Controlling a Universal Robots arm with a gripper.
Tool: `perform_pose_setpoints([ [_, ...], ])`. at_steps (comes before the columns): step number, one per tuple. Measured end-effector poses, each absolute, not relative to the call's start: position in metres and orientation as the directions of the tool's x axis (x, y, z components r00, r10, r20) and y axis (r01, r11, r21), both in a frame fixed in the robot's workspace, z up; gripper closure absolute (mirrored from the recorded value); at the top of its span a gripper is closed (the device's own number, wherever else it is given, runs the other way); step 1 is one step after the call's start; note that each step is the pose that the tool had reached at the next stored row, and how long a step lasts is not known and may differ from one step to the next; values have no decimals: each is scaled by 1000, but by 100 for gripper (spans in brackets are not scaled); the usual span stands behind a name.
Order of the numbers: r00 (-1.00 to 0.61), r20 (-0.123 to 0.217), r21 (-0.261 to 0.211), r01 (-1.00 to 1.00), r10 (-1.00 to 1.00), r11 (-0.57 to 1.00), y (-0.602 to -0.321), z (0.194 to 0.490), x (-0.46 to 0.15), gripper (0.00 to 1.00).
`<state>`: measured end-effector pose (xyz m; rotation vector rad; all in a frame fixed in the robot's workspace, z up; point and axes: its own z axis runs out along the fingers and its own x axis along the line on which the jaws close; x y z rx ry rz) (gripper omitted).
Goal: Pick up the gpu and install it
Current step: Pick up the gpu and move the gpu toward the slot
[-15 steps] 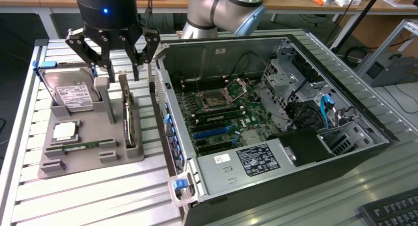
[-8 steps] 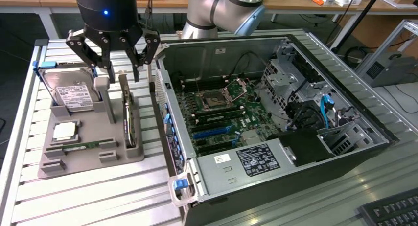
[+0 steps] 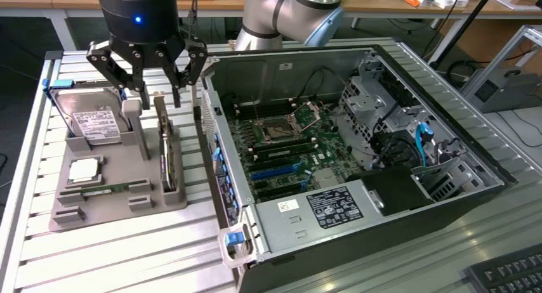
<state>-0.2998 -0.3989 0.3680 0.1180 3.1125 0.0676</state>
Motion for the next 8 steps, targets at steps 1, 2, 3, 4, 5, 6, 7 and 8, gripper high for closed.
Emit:
perform_pose_setpoints([
  [1, -997, -24, 44, 75, 76, 996, -399, 367, -300, 52],
  [2, -997, -24, 44, 75, 76, 996, -399, 367, -300, 52],
  [3, -997, -24, 44, 75, 76, 996, -399, 367, -300, 52],
  [4, -997, -24, 44, 75, 76, 996, -399, 366, -300, 52],
  [5, -997, -24, 44, 75, 76, 996, -399, 366, -300, 52],
  [6, -997, -24, 44, 75, 76, 996, -399, 365, -300, 52],
  [7, -997, -24, 44, 75, 76, 996, -399, 365, -300, 52],
  [8, -997, -24, 44, 75, 76, 996, -399, 364, -300, 52],
])
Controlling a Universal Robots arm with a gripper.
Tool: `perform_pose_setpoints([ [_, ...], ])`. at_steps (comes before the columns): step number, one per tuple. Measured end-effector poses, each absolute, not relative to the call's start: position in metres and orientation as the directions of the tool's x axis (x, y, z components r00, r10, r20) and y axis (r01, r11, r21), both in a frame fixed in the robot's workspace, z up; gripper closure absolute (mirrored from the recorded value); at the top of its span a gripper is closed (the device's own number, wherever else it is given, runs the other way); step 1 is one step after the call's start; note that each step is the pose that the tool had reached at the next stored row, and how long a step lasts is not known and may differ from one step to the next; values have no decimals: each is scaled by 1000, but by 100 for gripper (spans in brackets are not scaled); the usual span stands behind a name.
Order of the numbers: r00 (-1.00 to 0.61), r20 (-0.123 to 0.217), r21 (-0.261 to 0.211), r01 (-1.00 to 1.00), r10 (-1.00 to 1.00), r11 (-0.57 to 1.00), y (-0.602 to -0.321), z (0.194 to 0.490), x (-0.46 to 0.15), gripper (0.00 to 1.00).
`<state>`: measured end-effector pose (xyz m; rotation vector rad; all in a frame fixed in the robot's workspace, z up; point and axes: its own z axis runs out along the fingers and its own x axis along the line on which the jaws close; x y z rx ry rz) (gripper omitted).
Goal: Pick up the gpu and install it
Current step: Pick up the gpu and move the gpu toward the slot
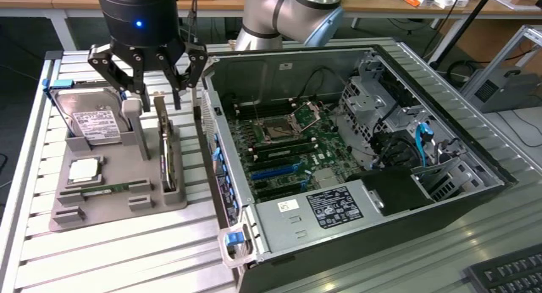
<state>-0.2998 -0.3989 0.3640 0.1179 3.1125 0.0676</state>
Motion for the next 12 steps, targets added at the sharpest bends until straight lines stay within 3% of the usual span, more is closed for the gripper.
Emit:
perform_pose_setpoints([
  [12, -997, -24, 44, 75, 76, 996, -399, 359, -300, 52],
])
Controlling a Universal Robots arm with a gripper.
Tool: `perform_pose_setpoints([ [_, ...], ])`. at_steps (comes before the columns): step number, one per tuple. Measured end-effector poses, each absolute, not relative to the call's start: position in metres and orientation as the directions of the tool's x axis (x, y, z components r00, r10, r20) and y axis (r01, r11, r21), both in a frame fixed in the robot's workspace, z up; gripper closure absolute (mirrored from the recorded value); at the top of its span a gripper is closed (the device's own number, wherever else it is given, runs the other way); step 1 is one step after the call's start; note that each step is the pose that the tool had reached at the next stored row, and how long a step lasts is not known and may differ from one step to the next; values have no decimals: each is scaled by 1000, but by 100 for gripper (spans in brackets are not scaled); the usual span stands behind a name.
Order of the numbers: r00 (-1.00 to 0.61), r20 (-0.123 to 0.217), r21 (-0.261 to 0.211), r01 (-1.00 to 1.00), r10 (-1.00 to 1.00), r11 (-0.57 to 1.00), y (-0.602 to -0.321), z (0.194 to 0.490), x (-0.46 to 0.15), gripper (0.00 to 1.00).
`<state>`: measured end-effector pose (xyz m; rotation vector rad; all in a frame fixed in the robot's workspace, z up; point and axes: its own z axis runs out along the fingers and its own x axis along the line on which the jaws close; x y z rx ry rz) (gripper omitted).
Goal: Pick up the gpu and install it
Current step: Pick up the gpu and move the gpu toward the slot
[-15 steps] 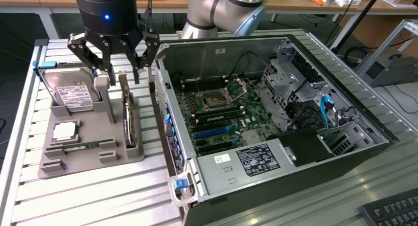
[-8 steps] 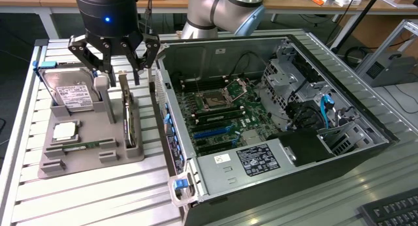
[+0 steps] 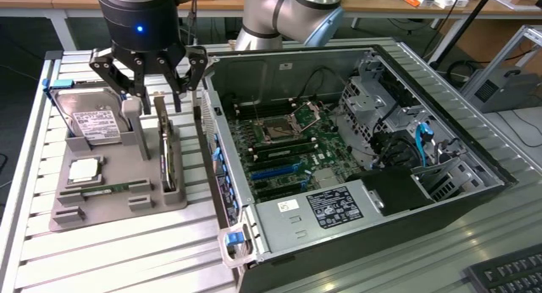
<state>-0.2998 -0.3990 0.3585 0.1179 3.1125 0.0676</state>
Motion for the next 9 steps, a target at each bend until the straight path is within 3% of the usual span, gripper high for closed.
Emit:
perform_pose_setpoints([
  [9, -997, -24, 44, 75, 76, 996, -399, 354, -300, 52],
])
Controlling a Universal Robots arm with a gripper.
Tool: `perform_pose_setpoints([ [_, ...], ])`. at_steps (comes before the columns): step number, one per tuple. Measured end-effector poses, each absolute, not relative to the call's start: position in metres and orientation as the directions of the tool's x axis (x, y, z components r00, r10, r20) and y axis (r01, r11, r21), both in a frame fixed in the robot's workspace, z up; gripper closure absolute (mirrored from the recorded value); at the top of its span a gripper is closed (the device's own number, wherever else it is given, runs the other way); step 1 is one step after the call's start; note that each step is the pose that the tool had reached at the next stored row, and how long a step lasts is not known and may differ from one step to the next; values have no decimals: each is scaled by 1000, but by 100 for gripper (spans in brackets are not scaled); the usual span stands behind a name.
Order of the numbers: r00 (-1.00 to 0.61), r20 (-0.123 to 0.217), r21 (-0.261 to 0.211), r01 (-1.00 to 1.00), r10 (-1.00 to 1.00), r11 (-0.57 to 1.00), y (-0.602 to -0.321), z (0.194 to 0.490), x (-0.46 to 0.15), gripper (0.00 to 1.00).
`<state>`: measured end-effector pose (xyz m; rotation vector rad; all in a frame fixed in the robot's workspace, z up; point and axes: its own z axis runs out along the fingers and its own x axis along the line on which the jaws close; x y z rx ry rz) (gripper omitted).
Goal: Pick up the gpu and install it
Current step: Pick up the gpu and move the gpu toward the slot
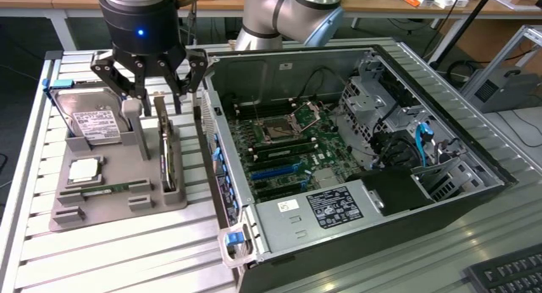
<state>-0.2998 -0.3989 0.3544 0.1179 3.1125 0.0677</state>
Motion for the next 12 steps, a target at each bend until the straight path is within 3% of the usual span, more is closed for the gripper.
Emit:
perform_pose_setpoints([
  [12, -997, -24, 44, 75, 76, 996, -399, 349, -300, 52],
])
